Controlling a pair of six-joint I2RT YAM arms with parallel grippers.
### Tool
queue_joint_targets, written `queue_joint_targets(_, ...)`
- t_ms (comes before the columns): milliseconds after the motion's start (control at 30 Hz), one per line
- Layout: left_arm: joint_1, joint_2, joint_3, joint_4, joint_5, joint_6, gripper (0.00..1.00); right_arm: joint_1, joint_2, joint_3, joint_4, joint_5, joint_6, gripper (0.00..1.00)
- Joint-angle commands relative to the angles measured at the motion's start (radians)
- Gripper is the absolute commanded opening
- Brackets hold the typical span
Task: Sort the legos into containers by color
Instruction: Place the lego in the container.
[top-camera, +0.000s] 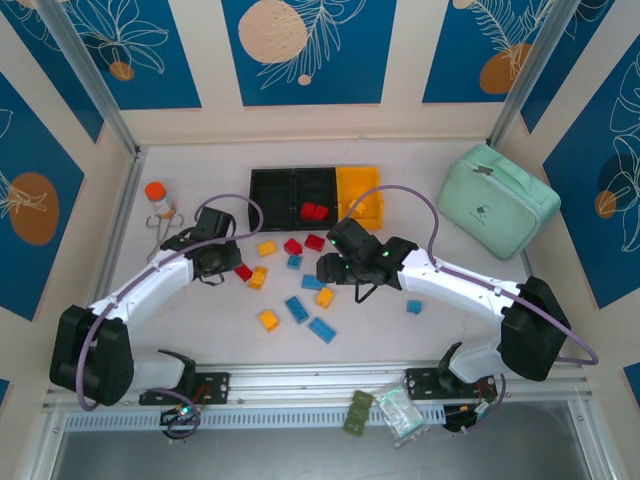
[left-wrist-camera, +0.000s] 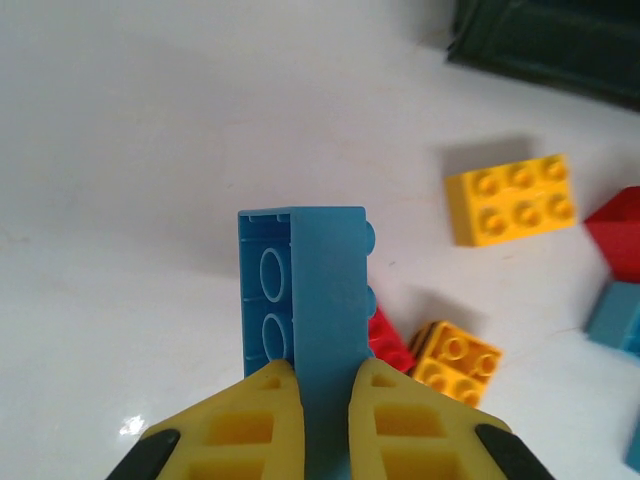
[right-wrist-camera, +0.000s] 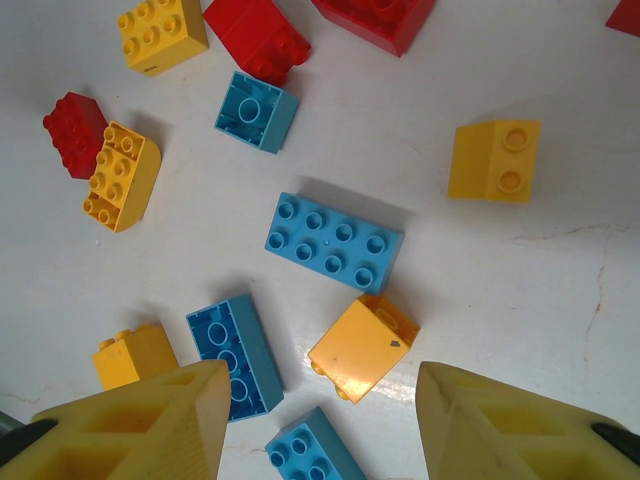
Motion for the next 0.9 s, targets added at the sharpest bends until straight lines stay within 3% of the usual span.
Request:
queue_joint_targets(0, -0.005, 0.041, 0.074, 0.008, 0.049, 0.002, 0.12, 0.006, -0.008, -0.008, 0.005, 0.008, 0.016, 0.52)
queue_joint_targets(867, -0.051, 0.623, 0.713, -0.013, 0.099, 0.101, 0.14, 0.004, -0.084, -0.056, -0.022, 0.055, 0.063, 0.52)
